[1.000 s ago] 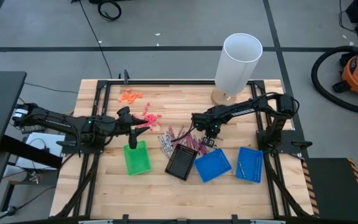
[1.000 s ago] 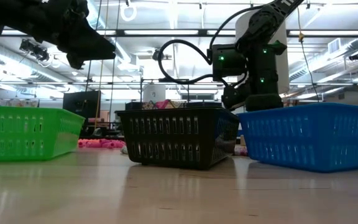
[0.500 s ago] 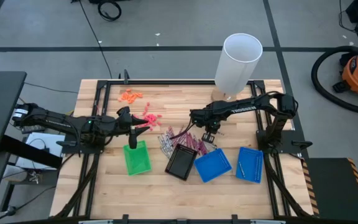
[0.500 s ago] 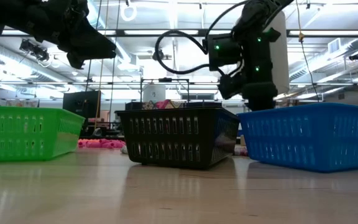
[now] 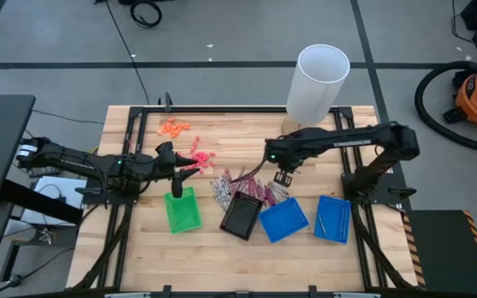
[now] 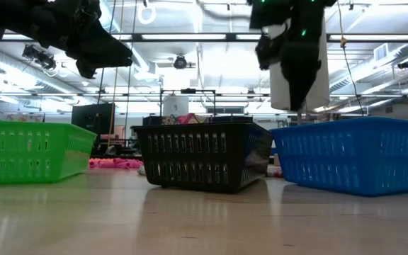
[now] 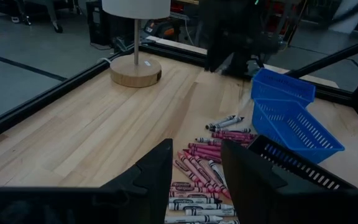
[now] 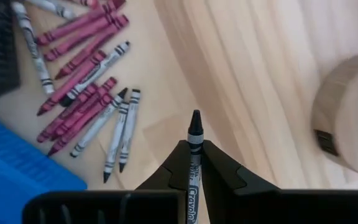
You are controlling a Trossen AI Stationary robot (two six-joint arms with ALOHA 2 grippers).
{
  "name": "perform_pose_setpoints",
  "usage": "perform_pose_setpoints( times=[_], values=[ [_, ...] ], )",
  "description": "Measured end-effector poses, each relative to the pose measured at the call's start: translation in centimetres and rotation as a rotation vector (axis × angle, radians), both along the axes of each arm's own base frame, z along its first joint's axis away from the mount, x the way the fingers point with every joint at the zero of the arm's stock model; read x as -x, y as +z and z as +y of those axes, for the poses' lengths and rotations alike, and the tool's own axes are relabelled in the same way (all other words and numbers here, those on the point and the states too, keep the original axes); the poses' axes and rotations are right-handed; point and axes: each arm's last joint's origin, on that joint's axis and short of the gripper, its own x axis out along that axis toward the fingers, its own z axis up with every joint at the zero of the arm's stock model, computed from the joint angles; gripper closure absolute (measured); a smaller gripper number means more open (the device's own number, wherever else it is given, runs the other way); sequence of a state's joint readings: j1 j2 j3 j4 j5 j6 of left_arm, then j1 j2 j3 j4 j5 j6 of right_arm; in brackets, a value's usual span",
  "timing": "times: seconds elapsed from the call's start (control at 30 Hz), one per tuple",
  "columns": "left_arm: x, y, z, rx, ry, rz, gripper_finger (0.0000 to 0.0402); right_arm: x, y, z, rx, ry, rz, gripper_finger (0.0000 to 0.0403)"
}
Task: Sort crayons
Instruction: Put the black crayon into the right blue bin
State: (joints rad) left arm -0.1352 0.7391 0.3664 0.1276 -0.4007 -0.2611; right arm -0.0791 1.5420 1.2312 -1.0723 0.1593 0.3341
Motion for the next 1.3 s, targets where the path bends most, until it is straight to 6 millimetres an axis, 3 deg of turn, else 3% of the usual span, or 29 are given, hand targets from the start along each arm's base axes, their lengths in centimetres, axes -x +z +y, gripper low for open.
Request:
perform_pose_setpoints(
  times=[0.23,0.5,0.83,1.07,1.3],
  values=[
    [0.0,0.0,0.0,0.000,0.000,0.000,0.0253,2.6,3.0,2.7,-0.023,-0.009,-0.112,0.0372],
    [0.0,0.0,0.0,0.008,0.002,-0.001,0.0253,6.6,3.8,6.4,-0.108,-0.028,-0.164,0.0366],
    [-0.1,0.5,0.4,-0.011,0.023,-0.051,0.0253,10.9,0.4,10.2,-0.171,-0.126,-0.092,0.0365],
    [-0.2,0.6,0.9,-0.013,0.053,-0.054,0.0253,12.6,-2.5,11.6,-0.173,-0.227,-0.033,0.0364],
    [-0.2,0.6,1.2,-0.014,0.071,-0.057,0.0253,14.1,-3.7,13.0,-0.187,-0.323,-0.012,0.0364]
  ],
)
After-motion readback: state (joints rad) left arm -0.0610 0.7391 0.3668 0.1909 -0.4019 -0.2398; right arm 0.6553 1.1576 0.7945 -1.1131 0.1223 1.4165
